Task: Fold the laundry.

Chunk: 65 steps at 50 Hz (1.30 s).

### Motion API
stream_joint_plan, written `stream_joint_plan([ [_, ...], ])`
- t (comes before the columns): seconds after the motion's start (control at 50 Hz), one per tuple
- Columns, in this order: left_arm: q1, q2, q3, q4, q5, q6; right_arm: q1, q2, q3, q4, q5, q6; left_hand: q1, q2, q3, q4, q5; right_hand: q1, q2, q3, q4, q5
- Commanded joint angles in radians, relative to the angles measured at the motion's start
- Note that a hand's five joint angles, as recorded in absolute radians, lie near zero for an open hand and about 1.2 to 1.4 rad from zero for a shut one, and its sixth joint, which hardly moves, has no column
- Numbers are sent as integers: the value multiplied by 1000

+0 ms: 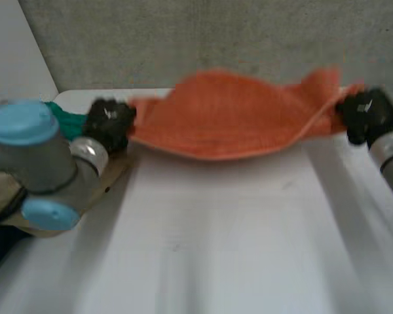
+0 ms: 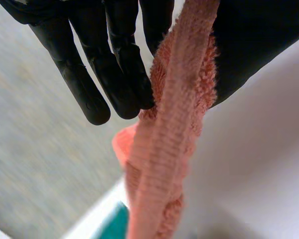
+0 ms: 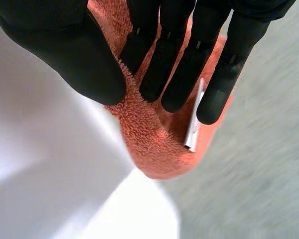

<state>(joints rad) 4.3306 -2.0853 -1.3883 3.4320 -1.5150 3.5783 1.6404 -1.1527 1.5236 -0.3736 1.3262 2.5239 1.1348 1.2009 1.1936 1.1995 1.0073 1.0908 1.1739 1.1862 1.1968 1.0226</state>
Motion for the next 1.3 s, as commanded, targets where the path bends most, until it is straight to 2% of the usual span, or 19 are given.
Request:
stream_joint_plan([
  [0.02, 12, -108, -147, 127, -10, 77, -48, 102, 95, 42, -12, -155, 78, 12, 19, 13, 31, 306, 222, 210, 199, 199],
  [0.04, 15, -117, -167, 150, -8, 88, -60, 111, 102, 42, -12, -180, -161, -228, -220, -226, -209, 306, 222, 210, 199, 199],
  [0.08, 20, -119, -192, 173, -8, 108, -74, 113, 112, 44, -12, -192, -324, -391, -383, -389, -372, 306, 222, 210, 199, 199],
  [0.14, 24, -110, -213, 191, -10, 122, -86, 108, 119, 57, -15, -185, -425, -491, -484, -490, -472, 306, 222, 210, 199, 199],
  [0.24, 37, -96, -230, 194, -7, 120, -103, 79, 139, 82, -35, -182, -396, -462, -455, -461, -443, 306, 222, 210, 199, 199],
  [0.34, 44, -87, -248, 190, -1, 122, -131, 62, 153, 91, -58, -183, -188, -254, -247, -253, -235, 306, 222, 210, 199, 199],
  [0.36, 46, -84, -253, 191, 3, 120, -134, 62, 153, 91, -61, -183, -91, -158, -150, -156, -139, 306, 222, 210, 199, 199],
  [0.38, 47, -76, -262, 190, 13, 117, -142, 61, 153, 97, -67, -183, 180, 114, 121, 115, 133, 306, 222, 210, 199, 199],
  [0.42, 46, -65, -273, 188, 27, 117, -145, 59, 152, 114, -73, -185, 261, 195, 203, 197, 214, 288, 205, 192, 182, 181],
  [0.44, 43, -56, -287, 188, 39, 123, -149, 53, 148, 136, -79, -180, 261, 195, 203, 197, 214, -160, -243, -256, -266, -266],
  [0.48, 40, -44, -302, 187, 47, 126, -154, 44, 142, 160, -84, -178, 261, 195, 203, 197, 214, -559, -642, -655, -665, -666],
  [0.56, 31, -4, -345, 187, 55, 135, -166, 1, 95, 223, -87, -145, 261, 195, 203, 197, 214, -687, -770, -783, -793, -793],
  [0.72, 26, 62, -403, 185, 59, 151, -156, -41, -123, 536, -110, -62, 261, 195, 203, 197, 214, -643, -726, -739, -749, -750],
  [0.8, 27, 79, -417, 184, 62, 151, -136, 34, -273, 705, -151, -56, 261, 195, 203, 197, 214, -611, -694, -706, -717, -717],
  [0.9, 31, 83, -419, 176, 62, 149, -97, 204, -501, 844, -134, -83, 261, 195, 203, 197, 214, -564, -647, -659, -670, -670],
  [1.06, 37, 93, -414, 156, 64, 145, -44, 405, -677, 845, -72, -170, 261, 195, 203, 197, 214, -564, -647, -659, -670, -670],
  [1.2, 43, 99, -413, 154, 64, 140, -16, 485, -698, 760, 22, -301, 261, 195, 203, 197, 214, -549, -632, -645, -655, -656],
  [1.28, 54, 99, -411, 154, 64, 132, -8, 502, -688, 690, 60, -324, 261, 195, 203, 197, 214, -359, -442, -455, -465, -466],
  [1.3, 58, 100, -411, 153, 64, 129, -8, 501, -678, 673, 67, -324, 261, 195, 203, 197, 214, -132, -215, -227, -238, -238],
])
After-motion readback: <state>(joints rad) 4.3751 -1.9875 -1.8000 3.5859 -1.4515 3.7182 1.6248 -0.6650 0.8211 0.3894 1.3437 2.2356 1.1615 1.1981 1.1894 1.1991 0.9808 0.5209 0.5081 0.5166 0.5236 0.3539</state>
